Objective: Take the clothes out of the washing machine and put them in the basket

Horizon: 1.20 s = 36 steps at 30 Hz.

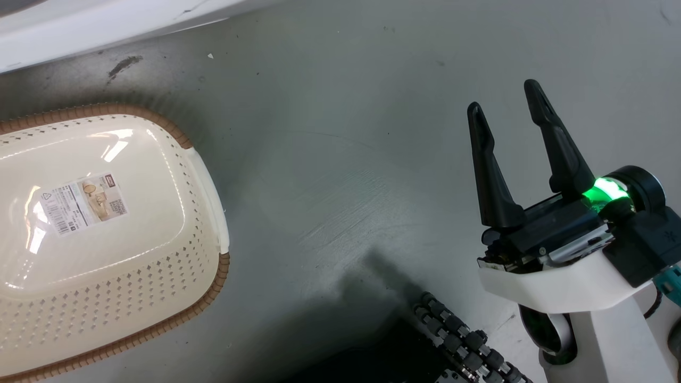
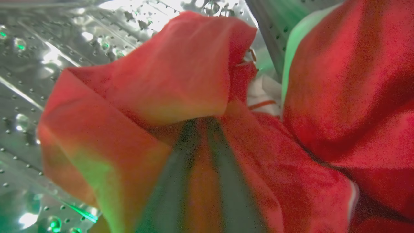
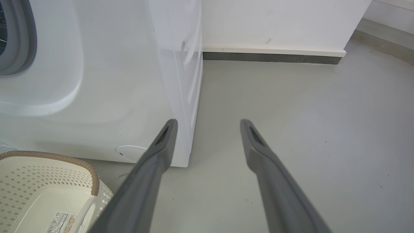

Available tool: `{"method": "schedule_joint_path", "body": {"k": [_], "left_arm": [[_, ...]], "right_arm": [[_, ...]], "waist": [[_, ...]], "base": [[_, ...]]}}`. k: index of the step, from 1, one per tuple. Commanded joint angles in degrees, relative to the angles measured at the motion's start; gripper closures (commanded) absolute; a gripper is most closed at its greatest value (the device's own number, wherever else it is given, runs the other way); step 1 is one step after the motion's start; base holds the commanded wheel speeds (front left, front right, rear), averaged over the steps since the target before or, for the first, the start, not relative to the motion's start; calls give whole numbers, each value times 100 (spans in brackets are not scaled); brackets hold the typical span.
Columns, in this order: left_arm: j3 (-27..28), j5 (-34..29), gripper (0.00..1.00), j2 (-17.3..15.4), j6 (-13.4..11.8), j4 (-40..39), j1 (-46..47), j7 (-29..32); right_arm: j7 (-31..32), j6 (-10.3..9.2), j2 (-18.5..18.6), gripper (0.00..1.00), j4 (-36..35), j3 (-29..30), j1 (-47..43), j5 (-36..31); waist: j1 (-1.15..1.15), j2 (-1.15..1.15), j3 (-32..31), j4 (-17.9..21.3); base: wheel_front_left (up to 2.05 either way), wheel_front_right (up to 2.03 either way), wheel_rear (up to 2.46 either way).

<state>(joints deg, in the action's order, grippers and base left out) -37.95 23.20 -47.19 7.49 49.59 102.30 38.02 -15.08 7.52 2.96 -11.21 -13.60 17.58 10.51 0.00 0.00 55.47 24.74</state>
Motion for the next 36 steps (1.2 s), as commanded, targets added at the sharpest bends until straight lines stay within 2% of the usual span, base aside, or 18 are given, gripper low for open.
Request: {"method": "schedule_joint_path", "body": {"k": [1, 8, 17, 33, 36], "left_arm": [[-34, -36, 100, -82, -23, 129, -102, -76], [25, -19, 100, 112, -138, 245, -7, -835], [213, 252, 100, 597, -323, 697, -403, -2315], [422, 938, 100, 1788, -215, 1469, -2417, -4939], [410, 980, 100, 1981, -213, 1448, -2780, -5168]], "right_arm": [[-14, -6, -15, 0, -8, -12, 51, 12], [-14, -6, -14, 0, 56, 77, 155, -54], [-14, -5, -13, 0, 223, 413, 130, -353], [-14, -6, -11, 0, 688, 800, -200, -939], [-14, -6, -10, 0, 747, 831, -263, -981]], "waist": [[0, 0, 3, 5], [0, 0, -159, -72], [0, 0, -755, -422], [0, 0, -2398, -1292], [0, 0, -2630, -1415]], "base": [[0, 0, 0], [0, 0, 0], [0, 0, 0], [0, 0, 0], [0, 0, 0]]}}
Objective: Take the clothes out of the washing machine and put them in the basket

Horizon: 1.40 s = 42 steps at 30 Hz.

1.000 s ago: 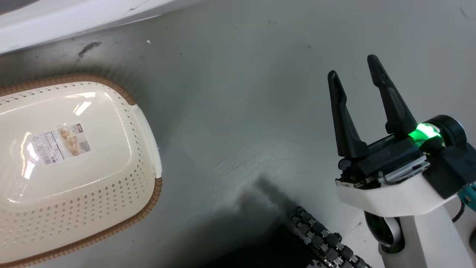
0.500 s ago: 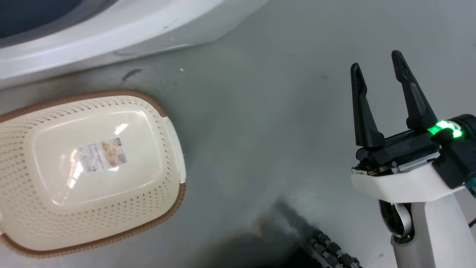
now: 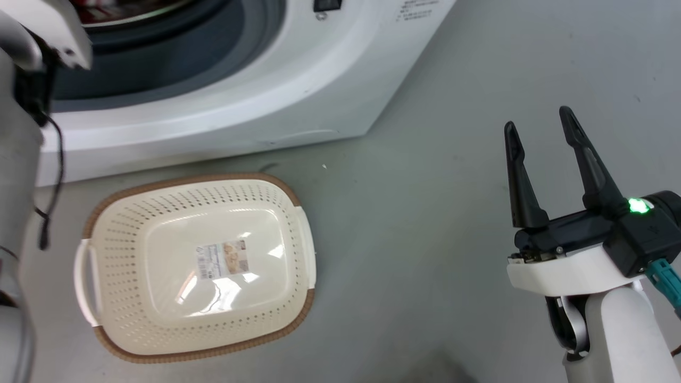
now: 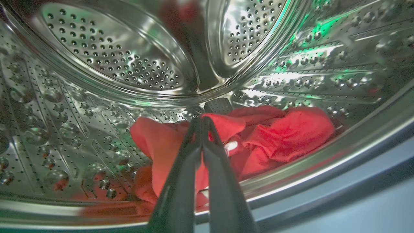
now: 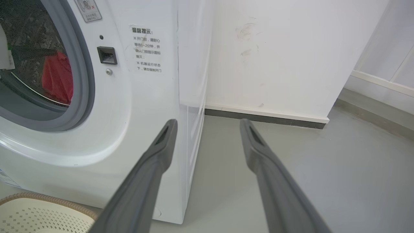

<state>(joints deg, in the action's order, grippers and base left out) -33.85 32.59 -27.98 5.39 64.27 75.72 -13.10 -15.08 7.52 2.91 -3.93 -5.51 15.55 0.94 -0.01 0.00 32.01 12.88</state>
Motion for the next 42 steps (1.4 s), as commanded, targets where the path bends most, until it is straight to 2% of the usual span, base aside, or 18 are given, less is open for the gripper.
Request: {"method": "schedule_joint_path", "body": {"k": [1, 6, 15, 19, 20, 21, 23, 33, 42], "left_arm": [[16, 59, 100, 129, -2, -48, -247, -106], [116, 36, 100, 312, -116, -479, -855, -213], [912, -501, 100, 386, -656, -2837, -2401, -217], [1237, -805, 100, 454, -787, -3810, -3090, -217], [1237, -805, 100, 454, -787, -3810, -3090, -217], [1350, -965, 100, 466, -819, -4278, -3383, -218], [1479, -1077, 100, 485, -840, -4697, -3653, -217], [1625, -1335, 100, 387, -909, -6250, -4664, -180], [1478, -1226, 100, 163, -1092, -7358, -5652, 441]], "right_arm": [[-14, -6, -5, 0, 42, 29, -75, -44], [-14, -6, -5, 0, 149, 8, -211, -99], [-14, -6, -6, 0, 331, 13, -431, -175], [-14, -6, -6, 0, 392, 29, -540, -174], [-14, -6, -6, 0, 392, 29, -540, -174], [-14, -6, -6, 0, 423, 54, -583, -182], [-14, -6, -6, 0, 447, 76, -644, -187], [-14, -6, -6, 0, 535, 164, -866, -203], [-14, -6, -6, 0, 500, 276, -974, -200]], "waist": [[1, 0, -358, -268], [1, 0, -707, -409], [1, 0, -1328, -636], [1, 0, -1615, -710], [1, 0, -1615, -710], [1, 0, -1752, -754], [1, 0, -1866, -799], [1, 0, -2333, -972], [1, 0, -2443, -1061]], "base": [[0, 0, 0], [0, 0, 0], [0, 0, 0], [0, 0, 0], [0, 0, 0], [0, 0, 0], [0, 0, 0], [0, 0, 0], [0, 0, 0]]}}
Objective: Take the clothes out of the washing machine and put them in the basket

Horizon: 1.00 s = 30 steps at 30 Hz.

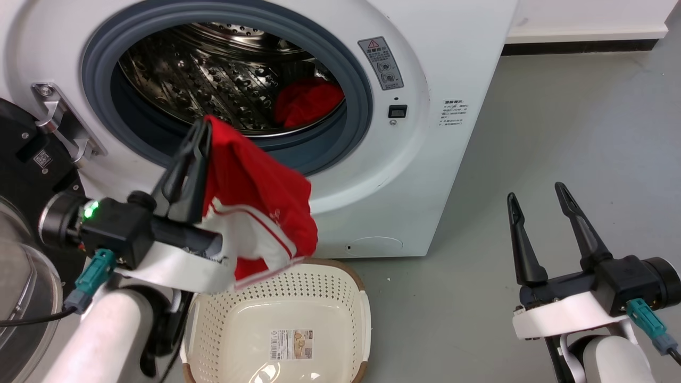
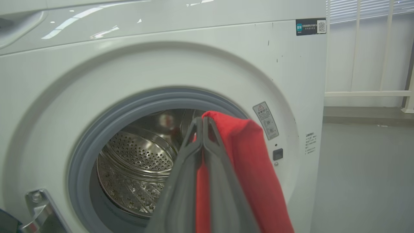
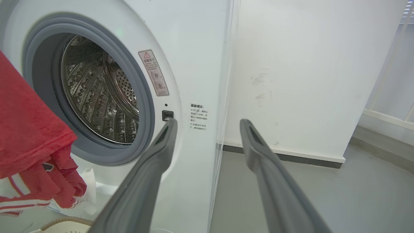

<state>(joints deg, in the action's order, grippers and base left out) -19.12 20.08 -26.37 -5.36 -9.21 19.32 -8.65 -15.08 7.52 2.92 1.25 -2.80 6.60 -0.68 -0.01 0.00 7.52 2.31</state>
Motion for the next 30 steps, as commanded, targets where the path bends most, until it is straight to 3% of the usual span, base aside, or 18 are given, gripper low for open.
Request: {"method": "schedule_joint_path", "body": {"k": [1, 6, 12, 30], "left_arm": [[-16, 62, 100, -11, -21, -31, -127, 75], [-244, 266, 100, 0, 66, 315, -563, 442], [-503, 426, 100, 95, 314, 1460, -665, 474], [-785, 392, 100, 596, 940, 5883, 1054, -79]], "right_arm": [[-14, -6, -7, 0, -17, 16, -79, -38], [-14, -6, -7, 0, -29, -8, -2, -28], [-14, -6, -7, 0, -64, -48, 181, 4], [-14, -5, -10, 0, -454, -224, 712, 114]], "waist": [[1, 0, 12, -11], [1, 0, 142, 27], [1, 0, 488, 239], [1, 0, 2222, 1096]], "base": [[0, 0, 0], [0, 0, 0], [0, 0, 0], [0, 0, 0]]}}
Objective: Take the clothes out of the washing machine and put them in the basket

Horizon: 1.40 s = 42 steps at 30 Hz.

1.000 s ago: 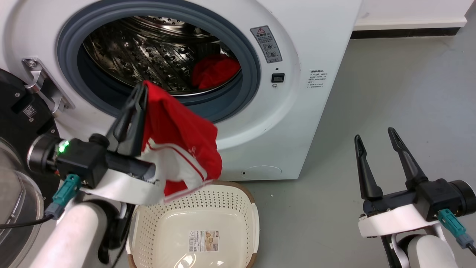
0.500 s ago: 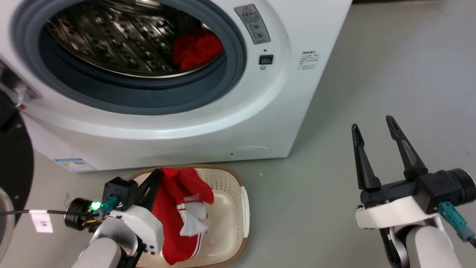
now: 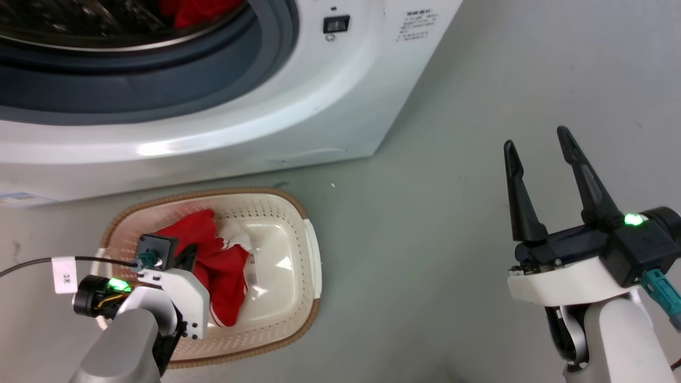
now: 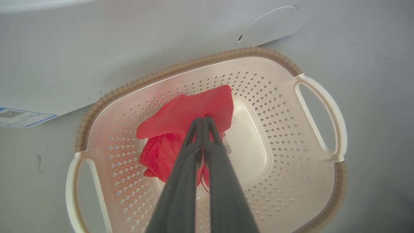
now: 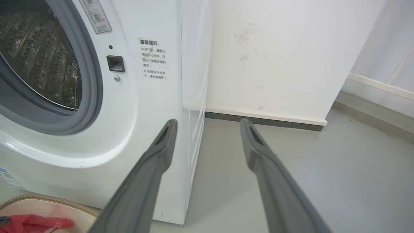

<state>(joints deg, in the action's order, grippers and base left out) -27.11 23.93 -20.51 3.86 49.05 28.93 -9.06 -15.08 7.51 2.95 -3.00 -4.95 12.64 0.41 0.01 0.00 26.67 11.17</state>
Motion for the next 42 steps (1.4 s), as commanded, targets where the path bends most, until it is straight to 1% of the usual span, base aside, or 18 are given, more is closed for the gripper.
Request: {"method": "schedule_joint_path", "body": {"k": [1, 8, 13, 14, 15, 16, 21, 26, 30, 31, 34, 42], "left_arm": [[11, 17, 100, 38, 39, 248, 193, -55], [-38, 82, 100, 165, 159, 1377, 705, -135], [-41, 135, 100, 260, 195, 1865, 890, -310], [-23, 150, 89, 292, 178, 1923, 904, -357], [-17, 155, 40, 332, 170, 1977, 908, -400], [-9, 178, 0, 381, 172, 2031, 902, -430], [3, 209, 0, 501, 186, 2122, 865, -566], [74, 252, 0, 604, 196, 1970, 805, -614], [435, 236, 0, 535, 54, 1023, 579, -617], [435, 236, 0, 535, 54, 1023, 579, -617], [670, 88, 0, 514, -18, 355, 275, -614], [1399, -379, 0, 645, -115, -1281, -434, -615]], "right_arm": [[-14, -5, -13, 0, -45, -11, 123, 21], [-14, -5, -13, 0, -157, 11, 259, 118], [-14, -5, -13, 0, -140, 8, 279, 131], [-14, -5, -13, 0, -126, 16, 272, 121], [-14, -5, -13, 0, -110, 12, 265, 108], [-14, -5, -12, 0, -89, 6, 258, 88], [-14, -5, -12, 0, 1, -13, 275, 10], [-14, -5, -12, 0, 52, 20, 219, -22], [-14, -5, -11, 0, 90, 39, 120, -108], [-14, -5, -11, 0, 90, 39, 120, -108], [-14, -5, -11, 0, 124, 38, 58, -131], [-14, -5, -11, 0, 193, 75, -72, -164]], "waist": [[-1, 0, 389, 241], [-1, 0, 840, 385], [-1, 0, 901, 375], [-1, 0, 880, 351], [-1, 0, 848, 327], [-1, 0, 802, 299], [-1, 0, 528, 166], [-1, 0, 301, 28], [-1, 0, 111, -142], [-1, 0, 111, -142], [-1, 0, 10, -206], [-1, 0, -279, -376]], "base": [[0, 0, 0], [0, 0, 0], [0, 0, 0], [0, 0, 0], [0, 0, 0], [0, 0, 0], [0, 0, 0], [0, 0, 0], [0, 0, 0], [0, 0, 0], [0, 0, 0], [0, 0, 0]]}}
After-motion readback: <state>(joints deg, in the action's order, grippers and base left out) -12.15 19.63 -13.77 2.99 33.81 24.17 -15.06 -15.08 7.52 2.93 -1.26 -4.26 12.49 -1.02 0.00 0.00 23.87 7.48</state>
